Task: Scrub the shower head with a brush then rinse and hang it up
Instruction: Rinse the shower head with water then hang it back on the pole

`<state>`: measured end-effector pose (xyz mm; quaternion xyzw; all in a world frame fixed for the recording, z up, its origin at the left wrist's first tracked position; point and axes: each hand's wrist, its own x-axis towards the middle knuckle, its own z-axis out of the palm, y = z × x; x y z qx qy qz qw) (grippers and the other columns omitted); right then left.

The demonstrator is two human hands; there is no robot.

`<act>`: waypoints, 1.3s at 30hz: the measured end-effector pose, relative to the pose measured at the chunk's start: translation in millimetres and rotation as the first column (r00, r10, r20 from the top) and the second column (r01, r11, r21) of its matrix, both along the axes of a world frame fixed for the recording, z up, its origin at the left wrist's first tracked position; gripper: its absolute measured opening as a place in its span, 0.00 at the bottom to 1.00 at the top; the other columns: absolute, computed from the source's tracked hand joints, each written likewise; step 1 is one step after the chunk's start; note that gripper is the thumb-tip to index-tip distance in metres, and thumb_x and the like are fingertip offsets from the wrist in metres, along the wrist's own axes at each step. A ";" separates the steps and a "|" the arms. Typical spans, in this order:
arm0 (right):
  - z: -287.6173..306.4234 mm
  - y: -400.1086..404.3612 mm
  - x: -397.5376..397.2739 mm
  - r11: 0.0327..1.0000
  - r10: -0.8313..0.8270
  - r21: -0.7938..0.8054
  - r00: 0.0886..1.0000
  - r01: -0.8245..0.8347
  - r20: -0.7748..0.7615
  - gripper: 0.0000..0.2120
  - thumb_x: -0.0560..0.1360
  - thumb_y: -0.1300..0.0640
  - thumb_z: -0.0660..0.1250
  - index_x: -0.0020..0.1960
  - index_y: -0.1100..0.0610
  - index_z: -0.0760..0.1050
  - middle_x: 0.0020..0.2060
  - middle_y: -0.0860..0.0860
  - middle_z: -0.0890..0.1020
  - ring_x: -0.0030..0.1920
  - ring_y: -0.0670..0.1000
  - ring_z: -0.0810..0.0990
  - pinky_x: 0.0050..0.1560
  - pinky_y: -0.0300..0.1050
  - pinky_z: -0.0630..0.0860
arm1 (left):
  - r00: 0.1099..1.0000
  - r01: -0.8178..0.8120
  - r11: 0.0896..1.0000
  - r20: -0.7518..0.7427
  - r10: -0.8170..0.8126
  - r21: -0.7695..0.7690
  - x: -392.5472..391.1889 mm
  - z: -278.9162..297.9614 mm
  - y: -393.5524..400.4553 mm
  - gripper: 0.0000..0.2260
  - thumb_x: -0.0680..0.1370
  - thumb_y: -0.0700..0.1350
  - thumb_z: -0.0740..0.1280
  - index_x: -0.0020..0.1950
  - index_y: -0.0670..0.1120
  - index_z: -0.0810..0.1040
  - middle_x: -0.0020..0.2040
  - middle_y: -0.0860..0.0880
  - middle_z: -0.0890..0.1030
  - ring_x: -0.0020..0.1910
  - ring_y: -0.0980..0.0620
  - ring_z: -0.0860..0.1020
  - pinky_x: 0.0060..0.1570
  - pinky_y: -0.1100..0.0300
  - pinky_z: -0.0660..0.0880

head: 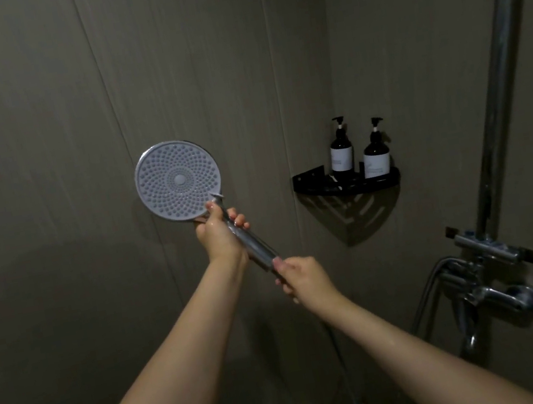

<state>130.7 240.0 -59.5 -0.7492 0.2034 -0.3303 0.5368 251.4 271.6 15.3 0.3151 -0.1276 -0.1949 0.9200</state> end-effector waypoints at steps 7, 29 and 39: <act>4.7 1.1 -3.4 0.941 -0.133 -0.335 0.963 0.049 -0.234 0.11 0.69 0.48 0.72 0.40 0.53 0.72 0.30 0.45 0.72 0.29 0.44 0.70 0.27 0.37 0.64 | 1.000 0.000 1.000 0.003 0.000 0.029 -8.0 -3.3 -6.3 0.11 0.80 0.47 0.59 0.40 0.44 0.66 0.21 0.51 0.69 0.16 0.57 0.66 0.19 0.69 0.65; 6.6 -31.1 -15.7 0.694 0.602 0.616 0.769 -0.372 -0.214 0.18 0.76 0.51 0.63 0.29 0.52 0.67 0.16 0.45 0.67 0.17 0.42 0.63 0.17 0.32 0.59 | 0.930 0.340 0.932 0.101 -0.353 0.125 -29.8 -6.8 -20.0 0.12 0.81 0.49 0.55 0.40 0.46 0.66 0.23 0.51 0.70 0.18 0.58 0.66 0.21 0.69 0.66; -7.3 -27.6 -14.3 0.952 0.139 0.307 0.898 -0.004 -0.418 0.08 0.70 0.52 0.70 0.38 0.55 0.73 0.23 0.47 0.74 0.21 0.45 0.70 0.21 0.37 0.64 | 0.954 0.229 0.962 0.164 -0.252 0.148 -38.3 -16.8 -30.1 0.11 0.78 0.49 0.63 0.37 0.45 0.70 0.21 0.53 0.68 0.18 0.58 0.65 0.21 0.68 0.66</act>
